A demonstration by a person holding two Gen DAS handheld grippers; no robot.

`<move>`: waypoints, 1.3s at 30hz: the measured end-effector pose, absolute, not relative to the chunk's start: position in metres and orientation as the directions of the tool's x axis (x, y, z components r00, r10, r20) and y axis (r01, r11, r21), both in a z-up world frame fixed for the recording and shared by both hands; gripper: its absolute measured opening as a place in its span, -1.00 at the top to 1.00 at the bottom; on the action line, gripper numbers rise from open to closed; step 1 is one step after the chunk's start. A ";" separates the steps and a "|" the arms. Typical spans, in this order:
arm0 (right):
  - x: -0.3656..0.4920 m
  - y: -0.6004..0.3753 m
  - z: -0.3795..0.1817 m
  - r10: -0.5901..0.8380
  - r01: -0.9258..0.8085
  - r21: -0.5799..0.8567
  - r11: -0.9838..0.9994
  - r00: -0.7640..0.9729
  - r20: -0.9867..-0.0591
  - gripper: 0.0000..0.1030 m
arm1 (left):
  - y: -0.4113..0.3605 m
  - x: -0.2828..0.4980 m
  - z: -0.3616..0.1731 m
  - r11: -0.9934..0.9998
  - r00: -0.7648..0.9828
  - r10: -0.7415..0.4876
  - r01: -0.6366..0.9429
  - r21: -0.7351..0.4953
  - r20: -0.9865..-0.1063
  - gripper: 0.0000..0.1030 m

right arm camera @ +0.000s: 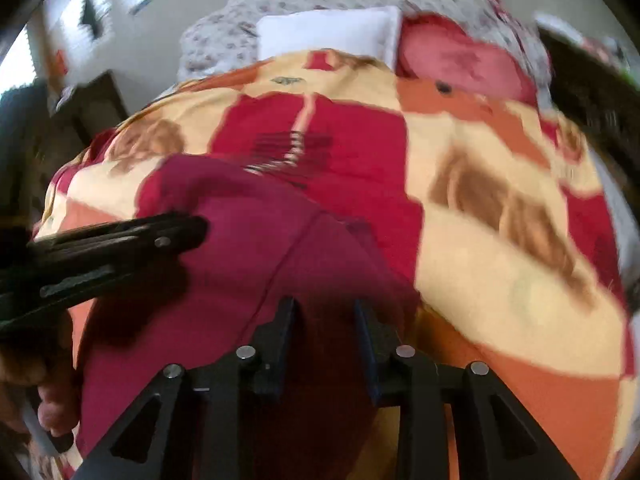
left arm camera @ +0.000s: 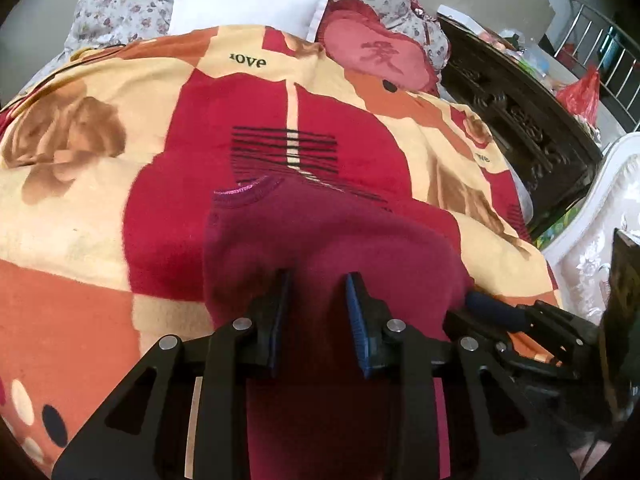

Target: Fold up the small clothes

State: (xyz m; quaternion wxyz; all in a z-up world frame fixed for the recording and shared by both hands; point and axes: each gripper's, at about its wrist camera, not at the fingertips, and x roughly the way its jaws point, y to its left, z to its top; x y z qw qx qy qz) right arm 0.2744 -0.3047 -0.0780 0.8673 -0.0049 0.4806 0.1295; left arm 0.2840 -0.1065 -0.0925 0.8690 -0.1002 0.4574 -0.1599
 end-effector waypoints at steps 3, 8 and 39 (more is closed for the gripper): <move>0.268 -0.315 -0.068 0.258 -0.211 0.171 0.962 0.510 -0.820 0.25 | -0.100 0.284 -0.080 0.912 0.502 -0.409 0.201 -0.358 -0.762 0.46; 0.214 -0.349 -0.028 0.331 -0.197 0.268 0.943 0.625 -0.707 0.13 | -0.058 0.244 -0.049 0.857 0.505 -0.511 0.233 -0.460 -0.696 -0.10; 0.170 -0.338 -0.107 0.570 -0.291 0.497 0.817 0.532 -0.626 -0.43 | -0.100 0.166 -0.114 0.953 0.610 -0.301 0.169 -0.251 -0.733 -0.68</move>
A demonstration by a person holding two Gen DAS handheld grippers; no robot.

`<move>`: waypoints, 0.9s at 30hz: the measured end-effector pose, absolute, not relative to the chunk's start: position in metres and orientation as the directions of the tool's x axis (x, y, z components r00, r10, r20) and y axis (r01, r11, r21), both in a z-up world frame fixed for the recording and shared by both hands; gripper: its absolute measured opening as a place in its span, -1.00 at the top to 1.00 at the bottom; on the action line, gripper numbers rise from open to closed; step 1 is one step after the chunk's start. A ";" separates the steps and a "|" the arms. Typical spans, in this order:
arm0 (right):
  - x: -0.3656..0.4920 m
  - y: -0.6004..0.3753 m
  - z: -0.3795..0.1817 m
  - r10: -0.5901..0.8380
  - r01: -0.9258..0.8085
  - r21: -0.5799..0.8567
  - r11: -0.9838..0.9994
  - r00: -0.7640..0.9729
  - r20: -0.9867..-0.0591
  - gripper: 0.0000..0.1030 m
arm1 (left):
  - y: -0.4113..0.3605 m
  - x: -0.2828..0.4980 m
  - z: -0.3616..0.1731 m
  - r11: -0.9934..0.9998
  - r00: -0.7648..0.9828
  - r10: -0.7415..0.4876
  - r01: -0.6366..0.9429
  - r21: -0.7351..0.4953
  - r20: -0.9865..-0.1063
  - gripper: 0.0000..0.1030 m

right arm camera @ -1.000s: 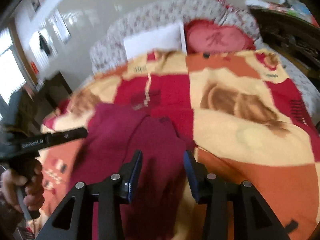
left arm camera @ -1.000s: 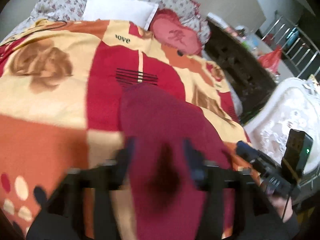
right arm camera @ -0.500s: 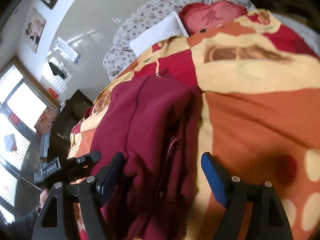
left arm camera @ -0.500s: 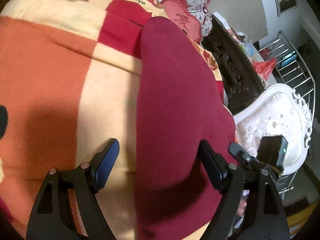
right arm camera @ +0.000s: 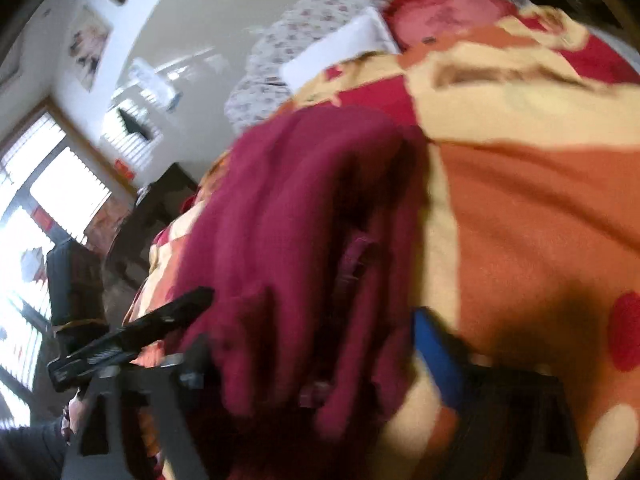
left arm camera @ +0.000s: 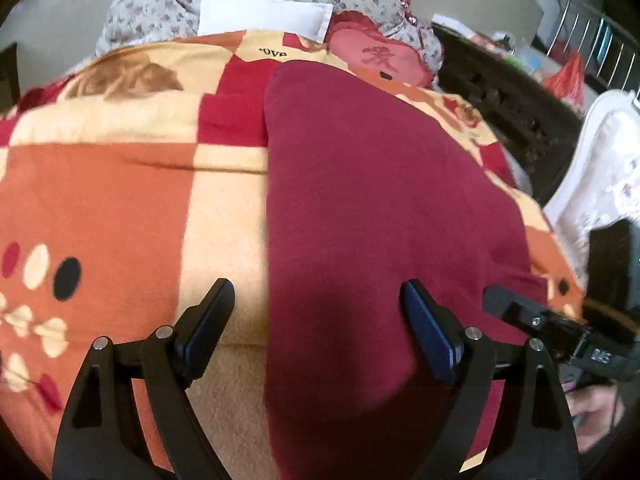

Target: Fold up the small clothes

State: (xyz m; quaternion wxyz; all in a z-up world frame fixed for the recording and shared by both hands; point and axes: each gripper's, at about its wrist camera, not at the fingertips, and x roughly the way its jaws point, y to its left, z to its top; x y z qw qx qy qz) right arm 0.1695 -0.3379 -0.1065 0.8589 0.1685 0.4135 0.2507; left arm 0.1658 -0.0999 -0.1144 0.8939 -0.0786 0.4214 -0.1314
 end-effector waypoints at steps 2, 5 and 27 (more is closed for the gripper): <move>0.173 -0.333 -0.106 0.558 -0.307 0.468 0.829 0.525 -0.643 -0.42 | -0.104 0.168 -0.114 0.959 0.606 -0.283 0.165 -0.230 -0.744 -0.68; 0.181 -0.338 -0.111 0.579 -0.291 0.505 0.813 0.503 -0.642 -0.42 | -0.107 0.170 -0.114 0.964 0.609 -0.265 0.166 -0.207 -0.748 -0.68; 0.176 -0.339 -0.113 0.581 -0.210 0.564 0.799 0.509 -0.635 -0.55 | -0.079 0.183 -0.124 0.863 0.483 -0.500 0.203 -0.464 -0.719 -0.68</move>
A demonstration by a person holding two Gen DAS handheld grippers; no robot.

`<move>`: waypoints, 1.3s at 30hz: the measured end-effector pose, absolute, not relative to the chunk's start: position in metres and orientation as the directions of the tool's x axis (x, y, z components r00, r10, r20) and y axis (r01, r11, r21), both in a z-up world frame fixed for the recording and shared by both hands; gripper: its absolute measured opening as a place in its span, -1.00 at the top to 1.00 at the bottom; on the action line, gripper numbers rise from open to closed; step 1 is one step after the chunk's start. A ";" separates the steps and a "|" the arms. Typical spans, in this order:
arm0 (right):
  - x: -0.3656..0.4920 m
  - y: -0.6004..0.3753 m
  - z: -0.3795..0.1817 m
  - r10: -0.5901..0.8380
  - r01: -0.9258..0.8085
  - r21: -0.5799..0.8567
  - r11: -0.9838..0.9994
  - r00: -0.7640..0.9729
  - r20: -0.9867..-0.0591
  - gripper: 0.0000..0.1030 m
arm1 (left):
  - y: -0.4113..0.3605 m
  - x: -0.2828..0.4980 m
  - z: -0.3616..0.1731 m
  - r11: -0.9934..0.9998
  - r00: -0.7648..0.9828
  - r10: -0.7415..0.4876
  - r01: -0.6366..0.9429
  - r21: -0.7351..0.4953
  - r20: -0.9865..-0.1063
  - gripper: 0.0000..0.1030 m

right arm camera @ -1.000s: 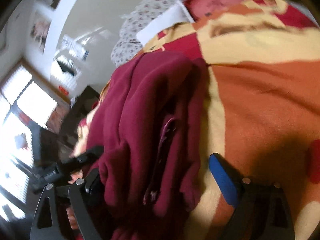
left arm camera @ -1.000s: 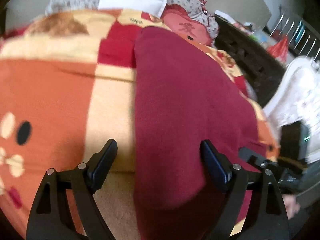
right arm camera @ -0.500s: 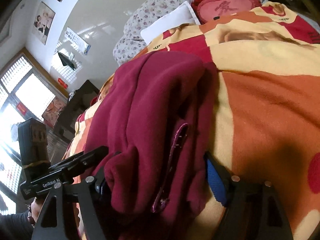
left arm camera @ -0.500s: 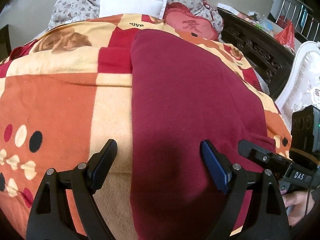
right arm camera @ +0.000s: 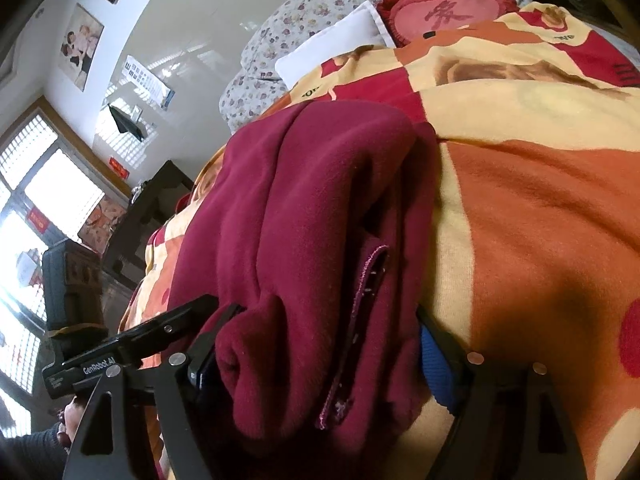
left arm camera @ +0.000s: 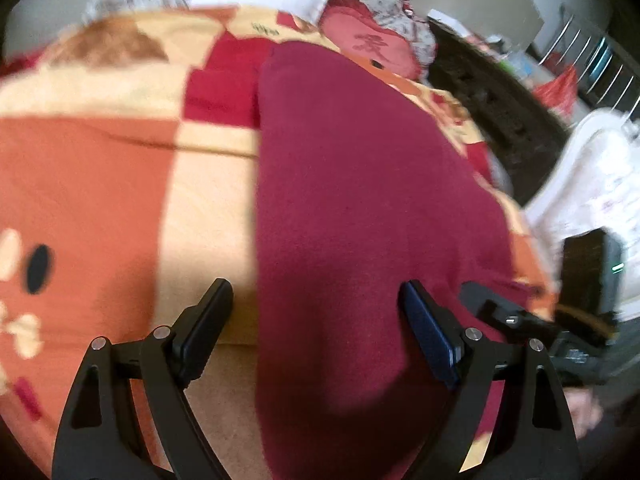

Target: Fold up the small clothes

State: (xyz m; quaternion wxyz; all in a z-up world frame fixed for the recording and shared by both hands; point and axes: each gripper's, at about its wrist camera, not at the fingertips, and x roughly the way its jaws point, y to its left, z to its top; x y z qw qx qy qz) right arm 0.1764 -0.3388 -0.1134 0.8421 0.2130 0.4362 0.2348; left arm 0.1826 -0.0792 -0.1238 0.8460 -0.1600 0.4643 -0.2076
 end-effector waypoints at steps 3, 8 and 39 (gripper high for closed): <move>0.180 -0.343 -0.112 0.605 -0.207 0.598 0.774 0.521 -0.602 -0.55 | -0.071 0.194 -0.124 0.797 0.435 -0.599 0.240 -0.554 -0.673 -0.68; 0.192 -0.352 -0.119 0.628 -0.170 0.655 0.736 0.534 -0.567 -0.58 | -0.065 0.219 -0.133 0.658 0.365 -0.739 0.213 -0.723 -0.566 -0.68; 0.162 -0.224 -0.122 0.708 -0.195 0.711 0.676 0.438 -0.553 0.08 | 0.056 0.194 -0.120 0.824 0.437 -0.539 0.097 -0.558 -0.720 -0.11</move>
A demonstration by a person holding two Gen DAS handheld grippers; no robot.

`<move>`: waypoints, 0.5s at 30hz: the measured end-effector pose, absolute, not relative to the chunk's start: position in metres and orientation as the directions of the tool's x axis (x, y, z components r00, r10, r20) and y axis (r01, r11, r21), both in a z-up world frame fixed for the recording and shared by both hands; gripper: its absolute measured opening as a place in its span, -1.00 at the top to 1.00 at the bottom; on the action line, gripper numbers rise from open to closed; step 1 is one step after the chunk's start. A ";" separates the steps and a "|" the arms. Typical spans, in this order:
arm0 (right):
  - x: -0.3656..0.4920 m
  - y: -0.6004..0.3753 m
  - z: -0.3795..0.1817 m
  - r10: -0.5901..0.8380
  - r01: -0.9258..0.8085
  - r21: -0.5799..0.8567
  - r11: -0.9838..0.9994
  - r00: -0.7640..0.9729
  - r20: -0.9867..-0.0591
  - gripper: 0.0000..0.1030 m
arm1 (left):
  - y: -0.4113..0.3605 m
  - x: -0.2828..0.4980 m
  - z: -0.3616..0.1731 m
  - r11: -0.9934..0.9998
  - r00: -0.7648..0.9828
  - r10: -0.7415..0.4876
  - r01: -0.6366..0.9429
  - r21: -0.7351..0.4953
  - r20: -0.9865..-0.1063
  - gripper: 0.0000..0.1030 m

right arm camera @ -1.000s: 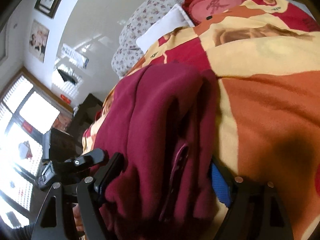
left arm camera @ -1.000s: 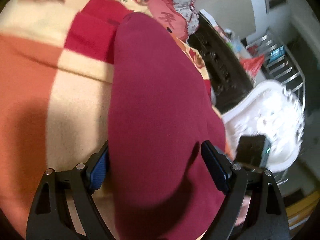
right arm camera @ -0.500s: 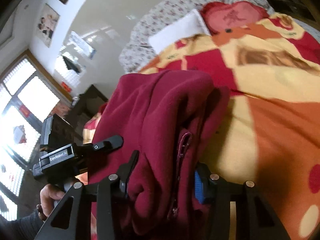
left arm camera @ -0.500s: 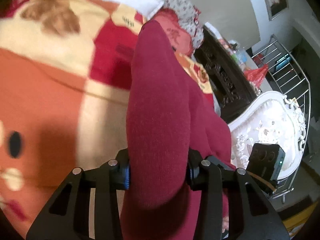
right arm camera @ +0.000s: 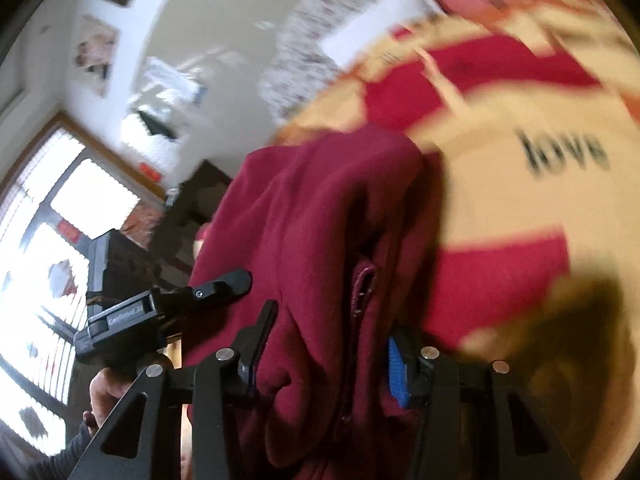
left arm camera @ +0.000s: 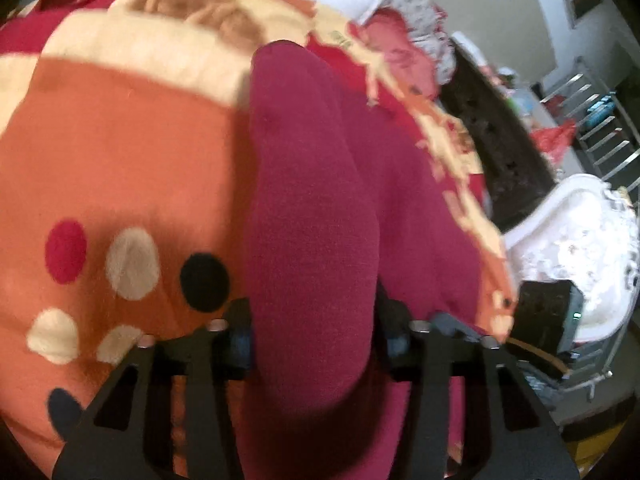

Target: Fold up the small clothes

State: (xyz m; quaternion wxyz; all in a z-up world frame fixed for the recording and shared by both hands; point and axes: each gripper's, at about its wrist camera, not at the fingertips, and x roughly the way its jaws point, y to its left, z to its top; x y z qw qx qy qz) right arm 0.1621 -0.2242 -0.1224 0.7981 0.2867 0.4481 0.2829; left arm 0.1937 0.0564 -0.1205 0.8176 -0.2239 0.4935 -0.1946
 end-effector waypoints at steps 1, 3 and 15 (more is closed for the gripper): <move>0.160 -0.230 -0.121 0.722 -0.181 0.734 0.655 0.436 -0.537 0.07 | 0.059 0.191 -0.121 0.814 0.448 -0.547 0.084 -0.575 -0.707 -0.12; 0.156 -0.238 -0.113 0.728 -0.165 0.745 0.646 0.428 -0.536 0.03 | 0.065 0.186 -0.117 0.795 0.451 -0.564 0.070 -0.602 -0.692 -0.12; 0.060 -0.142 -0.008 0.515 -0.687 0.073 0.723 0.466 -0.719 0.33 | 0.078 0.090 -0.080 0.841 0.579 -0.520 0.219 -0.494 -0.628 -0.10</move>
